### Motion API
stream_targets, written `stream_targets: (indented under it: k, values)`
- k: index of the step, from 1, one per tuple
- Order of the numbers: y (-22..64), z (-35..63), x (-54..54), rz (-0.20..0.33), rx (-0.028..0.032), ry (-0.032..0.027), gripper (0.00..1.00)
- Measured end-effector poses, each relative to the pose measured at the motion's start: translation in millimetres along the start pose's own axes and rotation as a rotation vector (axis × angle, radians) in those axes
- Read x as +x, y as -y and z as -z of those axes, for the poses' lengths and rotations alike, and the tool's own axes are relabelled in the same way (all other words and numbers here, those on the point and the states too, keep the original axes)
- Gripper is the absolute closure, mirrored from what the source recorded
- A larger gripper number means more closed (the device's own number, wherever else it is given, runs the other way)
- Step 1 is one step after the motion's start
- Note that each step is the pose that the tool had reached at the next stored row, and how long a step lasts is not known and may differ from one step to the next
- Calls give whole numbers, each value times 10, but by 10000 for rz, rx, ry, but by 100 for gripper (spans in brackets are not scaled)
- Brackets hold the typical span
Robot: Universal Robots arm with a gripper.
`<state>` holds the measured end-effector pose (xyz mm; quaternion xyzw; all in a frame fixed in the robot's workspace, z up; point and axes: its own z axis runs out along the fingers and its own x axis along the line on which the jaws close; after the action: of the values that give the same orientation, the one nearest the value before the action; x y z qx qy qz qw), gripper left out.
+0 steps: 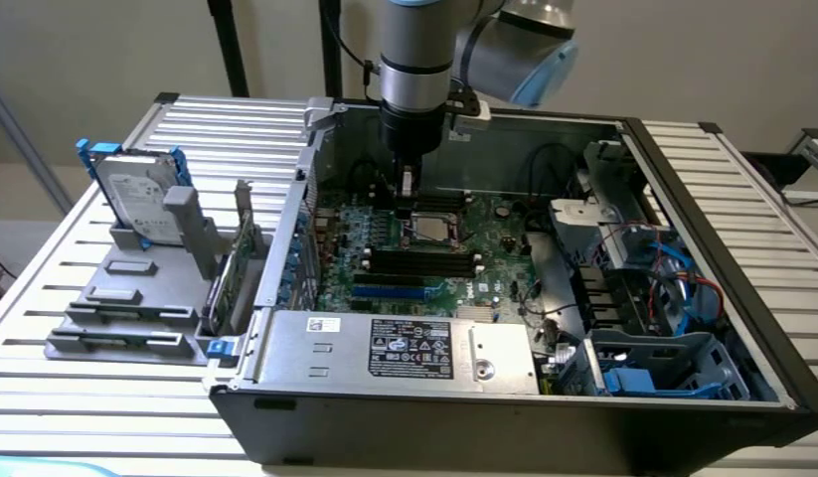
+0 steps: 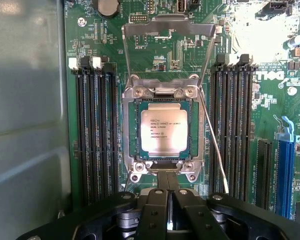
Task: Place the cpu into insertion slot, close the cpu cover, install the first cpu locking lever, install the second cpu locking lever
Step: 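Close the cpu cover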
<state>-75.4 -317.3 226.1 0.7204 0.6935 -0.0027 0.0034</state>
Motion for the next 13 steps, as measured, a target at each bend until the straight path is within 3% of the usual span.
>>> stream_targets:
  k: [9, 13]
  values:
    - [-11, 1, -1, 0, 0, 2, 89]
    - [-180, 7, -18, 0, 23, -24, 89]
